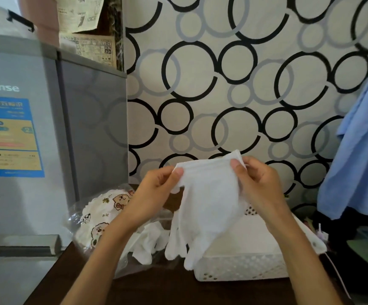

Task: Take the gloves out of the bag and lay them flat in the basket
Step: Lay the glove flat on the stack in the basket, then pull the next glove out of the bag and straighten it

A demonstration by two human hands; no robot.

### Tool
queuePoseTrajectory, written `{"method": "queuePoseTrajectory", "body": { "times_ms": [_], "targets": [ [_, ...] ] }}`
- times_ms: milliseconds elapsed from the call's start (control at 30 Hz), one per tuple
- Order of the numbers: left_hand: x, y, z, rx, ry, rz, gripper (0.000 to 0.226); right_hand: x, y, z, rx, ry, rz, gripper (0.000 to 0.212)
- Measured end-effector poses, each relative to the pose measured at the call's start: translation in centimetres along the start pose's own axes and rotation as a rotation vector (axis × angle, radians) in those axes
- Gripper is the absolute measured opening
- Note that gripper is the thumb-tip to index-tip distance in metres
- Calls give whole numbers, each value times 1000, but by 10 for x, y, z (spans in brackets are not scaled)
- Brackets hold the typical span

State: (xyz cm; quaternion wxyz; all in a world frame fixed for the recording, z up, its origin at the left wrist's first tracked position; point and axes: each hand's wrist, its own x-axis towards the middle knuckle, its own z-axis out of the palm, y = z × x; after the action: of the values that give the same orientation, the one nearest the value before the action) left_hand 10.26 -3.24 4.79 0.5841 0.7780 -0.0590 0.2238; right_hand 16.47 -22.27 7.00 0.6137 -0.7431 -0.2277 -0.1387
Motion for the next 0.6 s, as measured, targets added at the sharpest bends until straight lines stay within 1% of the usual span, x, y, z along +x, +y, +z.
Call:
{"method": "queuePoseTrajectory", "body": {
  "times_ms": [100, 167, 233, 367, 467, 533, 600],
  "targets": [
    [9, 11, 18, 22, 41, -27, 28, 3, -4, -7, -233, 100, -192, 13],
    [14, 13, 33, 2, 69, -55, 27, 5, -8, -15, -394, 125, -293, 14],
    [18, 10, 48, -51, 115, -103, 25, 6, -14, -23, -497, 127, -365, 17],
    [26, 8, 71, -197, 238, -158, 24, 7, -32, -30, -489, 111, -459, 18],
    [29, 9, 84, -225, 406, -149, 27, 8, -38, -23, -414, 80, -406, 12],
    [27, 4, 87, -106, 523, -63, 32, 8, -36, -18, -327, 71, -342, 12],
    [22, -4, 78, 135, 621, 53, 36, 5, -33, -12, -221, 83, -280, 16]
  ]
}}
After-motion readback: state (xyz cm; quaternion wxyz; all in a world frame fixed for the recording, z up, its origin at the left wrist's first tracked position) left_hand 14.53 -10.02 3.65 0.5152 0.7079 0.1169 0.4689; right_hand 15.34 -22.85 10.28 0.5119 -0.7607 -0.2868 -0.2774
